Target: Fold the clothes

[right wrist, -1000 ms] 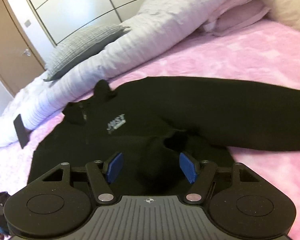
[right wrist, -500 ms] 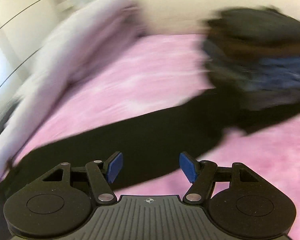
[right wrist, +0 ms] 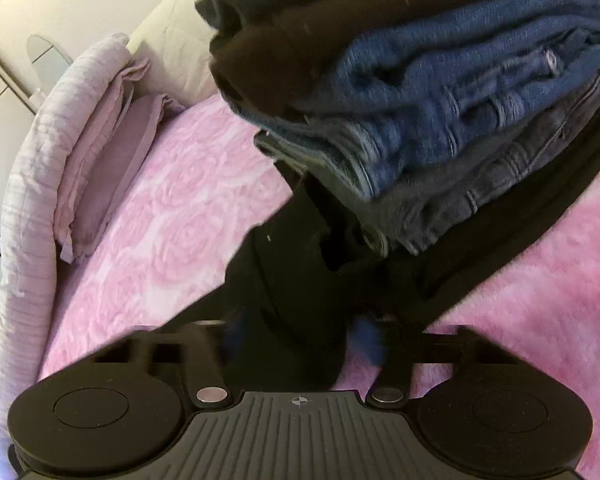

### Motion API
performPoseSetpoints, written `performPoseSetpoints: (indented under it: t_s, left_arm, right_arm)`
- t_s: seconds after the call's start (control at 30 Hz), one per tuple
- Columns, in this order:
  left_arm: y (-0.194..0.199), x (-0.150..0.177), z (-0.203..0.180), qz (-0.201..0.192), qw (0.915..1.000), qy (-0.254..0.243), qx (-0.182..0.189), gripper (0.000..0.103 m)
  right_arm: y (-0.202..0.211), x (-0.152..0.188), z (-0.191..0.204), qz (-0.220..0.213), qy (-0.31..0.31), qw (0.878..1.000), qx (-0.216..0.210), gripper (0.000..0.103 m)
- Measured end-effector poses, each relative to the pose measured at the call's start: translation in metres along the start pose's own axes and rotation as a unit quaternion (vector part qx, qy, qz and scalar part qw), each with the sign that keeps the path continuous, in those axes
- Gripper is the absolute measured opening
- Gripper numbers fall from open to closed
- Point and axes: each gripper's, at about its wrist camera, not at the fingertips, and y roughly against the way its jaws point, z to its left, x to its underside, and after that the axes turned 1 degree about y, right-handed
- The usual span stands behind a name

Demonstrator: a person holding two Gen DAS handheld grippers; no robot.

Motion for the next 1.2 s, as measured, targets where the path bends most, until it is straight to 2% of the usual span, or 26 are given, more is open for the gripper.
performPoseSetpoints:
  t_s: [0.03,0.1,0.23,0.3,0.4,0.47,0.57,0.67,0.73,0.83,0.87,0.9,1.0,1.07,1.2]
  left_arm:
    - [0.003,0.000,-0.001,0.000,1.0000,0.001,0.001,0.092]
    - [0.009,0.003,-0.001,-0.002,1.0000,0.009,0.002,0.092]
    - [0.026,0.016,0.008,-0.010,0.9993,0.035,-0.003,0.092]
    - [0.037,0.028,0.017,-0.016,0.9983,0.055,-0.009,0.092]
    - [0.055,0.056,0.035,-0.020,0.9953,0.093,-0.019,0.092]
    - [0.068,0.078,0.048,-0.022,0.9922,0.120,-0.026,0.092]
    - [0.085,0.117,0.068,-0.017,0.9861,0.161,-0.039,0.092]
    - [0.099,0.164,0.088,-0.002,0.9783,0.198,-0.060,0.092]
    - [0.104,0.190,0.097,0.010,0.9741,0.214,-0.072,0.092]
    - [0.112,0.226,0.113,0.024,0.9667,0.240,-0.086,0.092]
    - [0.114,0.237,0.117,0.027,0.9641,0.249,-0.089,0.092]
    - [0.114,0.247,0.121,0.030,0.9620,0.256,-0.090,0.092]
    - [0.110,0.272,0.129,0.038,0.9567,0.274,-0.090,0.092]
    - [0.106,0.279,0.131,0.039,0.9546,0.282,-0.087,0.092]
    - [0.104,0.282,0.135,0.021,0.9572,0.279,-0.074,0.092]
  right_arm:
    - [0.006,-0.002,0.006,-0.005,0.016,1.000,0.000,0.012]
    - [0.017,-0.003,0.028,-0.014,0.066,0.998,-0.006,0.012]
    - [0.056,0.004,0.100,-0.043,0.200,0.977,-0.057,0.012]
    - [0.077,0.013,0.145,-0.059,0.260,0.959,-0.100,0.012]
    - [0.111,0.044,0.227,-0.084,0.357,0.912,-0.185,0.012]
    - [0.138,0.087,0.281,-0.093,0.421,0.867,-0.250,0.012]
    - [0.177,0.160,0.354,-0.097,0.508,0.785,-0.343,0.012]
    - [0.204,0.276,0.391,-0.070,0.600,0.681,-0.414,0.012]
    - [0.205,0.357,0.396,-0.030,0.658,0.613,-0.437,0.012]
    - [0.192,0.448,0.388,0.022,0.720,0.541,-0.435,0.012]
    - [0.192,0.470,0.383,0.036,0.733,0.528,-0.427,0.012]
    - [0.188,0.484,0.378,0.047,0.741,0.523,-0.419,0.012]
    - [0.178,0.499,0.370,0.058,0.753,0.518,-0.402,0.012]
    - [0.171,0.494,0.371,0.061,0.759,0.515,-0.393,0.012]
    - [0.169,0.493,0.368,0.048,0.768,0.507,-0.387,0.013]
